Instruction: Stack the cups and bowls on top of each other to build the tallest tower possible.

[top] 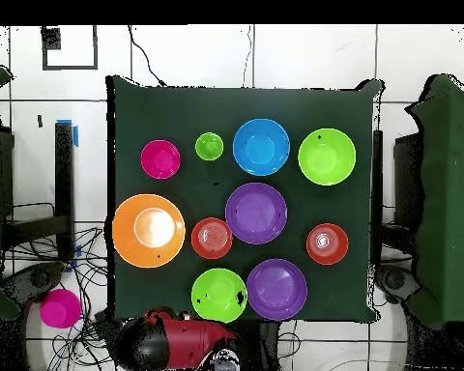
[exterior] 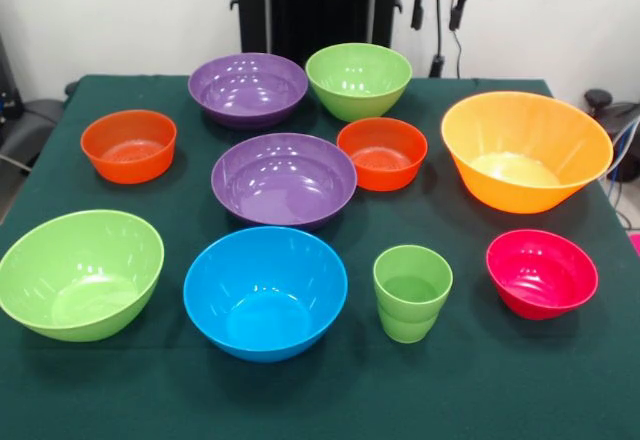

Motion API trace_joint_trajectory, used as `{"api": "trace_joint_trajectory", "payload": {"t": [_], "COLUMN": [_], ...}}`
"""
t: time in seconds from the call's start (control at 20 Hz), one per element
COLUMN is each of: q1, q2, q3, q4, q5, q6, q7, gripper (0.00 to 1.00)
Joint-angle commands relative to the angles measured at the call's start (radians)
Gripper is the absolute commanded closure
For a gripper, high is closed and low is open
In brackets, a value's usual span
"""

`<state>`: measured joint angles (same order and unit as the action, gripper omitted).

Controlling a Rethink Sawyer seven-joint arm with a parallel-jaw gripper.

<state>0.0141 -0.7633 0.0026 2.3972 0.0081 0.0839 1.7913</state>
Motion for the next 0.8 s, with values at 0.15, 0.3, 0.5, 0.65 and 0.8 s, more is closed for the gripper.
{"api": "trace_joint_trajectory", "payload": {"t": [0.15, 0.3, 0.5, 0.65, 0.8], "q1": [0.128, 0.175, 0.159, 0.131, 0.173], "q2": [0.03, 0.054, 0.084, 0.097, 0.093], "q3": [0.099, 0.088, 0.141, 0.194, 0.152], "q4": [-0.105, -0.144, -0.173, -0.167, -0.178], "q5": [0.078, 0.109, 0.13, 0.149, 0.167], "q6": [-0.003, 0.004, -0.005, -0.019, 0.005], "q7": [0.214, 0.238, 0.25, 0.276, 0.3], "gripper": [0.0, 0.0, 0.0, 0.0, 0.0]}}
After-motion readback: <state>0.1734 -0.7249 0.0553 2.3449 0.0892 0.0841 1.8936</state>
